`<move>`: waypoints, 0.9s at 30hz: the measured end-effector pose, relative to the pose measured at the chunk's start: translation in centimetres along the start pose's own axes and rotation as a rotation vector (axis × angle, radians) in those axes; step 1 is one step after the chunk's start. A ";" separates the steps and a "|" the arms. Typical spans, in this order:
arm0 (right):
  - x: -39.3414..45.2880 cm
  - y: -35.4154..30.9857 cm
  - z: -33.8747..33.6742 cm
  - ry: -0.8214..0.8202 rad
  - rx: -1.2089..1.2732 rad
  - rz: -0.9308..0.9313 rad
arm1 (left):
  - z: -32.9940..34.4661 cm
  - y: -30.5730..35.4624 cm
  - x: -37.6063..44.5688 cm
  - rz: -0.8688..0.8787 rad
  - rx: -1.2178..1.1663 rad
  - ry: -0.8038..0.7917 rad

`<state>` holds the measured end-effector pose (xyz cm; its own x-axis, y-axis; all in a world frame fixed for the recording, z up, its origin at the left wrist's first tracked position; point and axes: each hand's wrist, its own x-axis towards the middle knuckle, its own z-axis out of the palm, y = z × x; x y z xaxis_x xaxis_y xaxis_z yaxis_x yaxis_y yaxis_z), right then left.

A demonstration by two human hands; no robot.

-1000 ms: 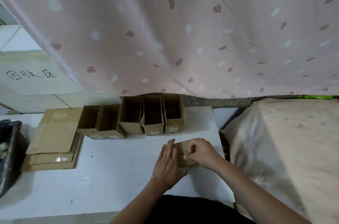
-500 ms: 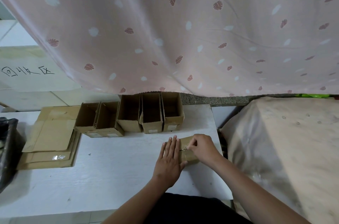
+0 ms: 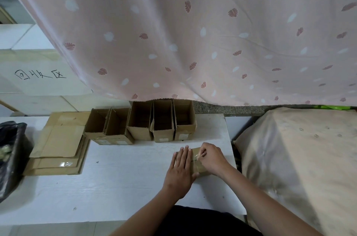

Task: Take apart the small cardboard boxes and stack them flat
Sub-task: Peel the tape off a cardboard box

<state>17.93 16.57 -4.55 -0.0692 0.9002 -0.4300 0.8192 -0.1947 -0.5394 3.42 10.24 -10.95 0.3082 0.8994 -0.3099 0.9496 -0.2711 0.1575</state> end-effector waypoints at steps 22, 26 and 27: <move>-1.8 -0.8 -1.1 -0.100 0.138 -0.053 | 0.1 0.0 0.0 0.005 0.000 0.013; -1.5 -0.4 -1.6 -0.132 0.129 -0.013 | 0.0 0.1 0.1 -0.003 0.000 -0.013; -1.4 -0.4 -1.7 -0.151 0.100 -0.020 | -0.1 0.1 0.1 -0.002 0.002 -0.014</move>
<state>18.61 16.00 -2.49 -0.1761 0.8371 -0.5179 0.7565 -0.2216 -0.6154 3.54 10.30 -10.83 0.3069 0.8952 -0.3231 0.9503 -0.2699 0.1550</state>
